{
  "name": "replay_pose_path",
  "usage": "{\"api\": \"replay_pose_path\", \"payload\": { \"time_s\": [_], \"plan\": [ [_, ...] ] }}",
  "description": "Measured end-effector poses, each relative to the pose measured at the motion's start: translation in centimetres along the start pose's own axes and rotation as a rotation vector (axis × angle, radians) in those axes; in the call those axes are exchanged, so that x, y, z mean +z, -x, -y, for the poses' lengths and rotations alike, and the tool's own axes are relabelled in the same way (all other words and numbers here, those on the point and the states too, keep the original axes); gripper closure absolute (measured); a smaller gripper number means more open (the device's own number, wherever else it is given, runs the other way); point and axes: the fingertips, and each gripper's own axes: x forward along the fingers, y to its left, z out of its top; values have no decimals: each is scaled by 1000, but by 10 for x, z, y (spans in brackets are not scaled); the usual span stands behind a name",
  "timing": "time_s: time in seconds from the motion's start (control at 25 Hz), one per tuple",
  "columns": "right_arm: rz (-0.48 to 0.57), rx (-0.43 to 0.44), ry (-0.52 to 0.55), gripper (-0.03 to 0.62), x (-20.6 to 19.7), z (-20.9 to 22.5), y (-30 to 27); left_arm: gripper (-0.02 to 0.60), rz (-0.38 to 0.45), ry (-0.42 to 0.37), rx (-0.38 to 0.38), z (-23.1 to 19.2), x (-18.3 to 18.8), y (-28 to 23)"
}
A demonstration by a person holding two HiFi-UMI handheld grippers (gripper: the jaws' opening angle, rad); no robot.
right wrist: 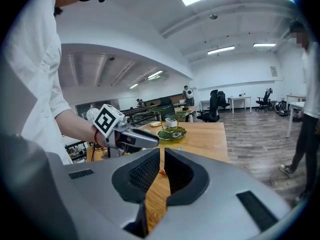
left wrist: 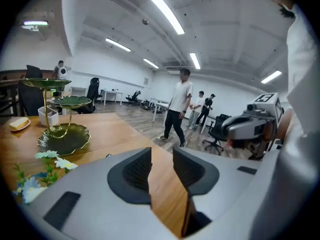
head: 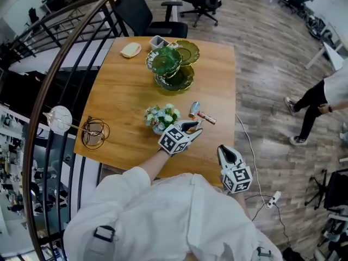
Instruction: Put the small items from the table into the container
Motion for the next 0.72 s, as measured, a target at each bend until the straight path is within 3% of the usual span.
{"api": "replay_pose_path", "payload": {
  "time_s": [0.24,0.36,0.44,0.72],
  "plan": [
    [-9,-34,-16,579,-7,5,16,456,-257,-152,144,-27,-41,-48],
    [-12,-57,-28,577,-10,11,24,404,-352,-193,194,-38,-57,-63],
    [-13,-70,-37,579,-12,15,28,379,-399,-211,210,-41,-63,-70],
    [-10,-83,-39,579,-10,20,32,380,-486,-237,222,-49,-76,-87]
  ]
}}
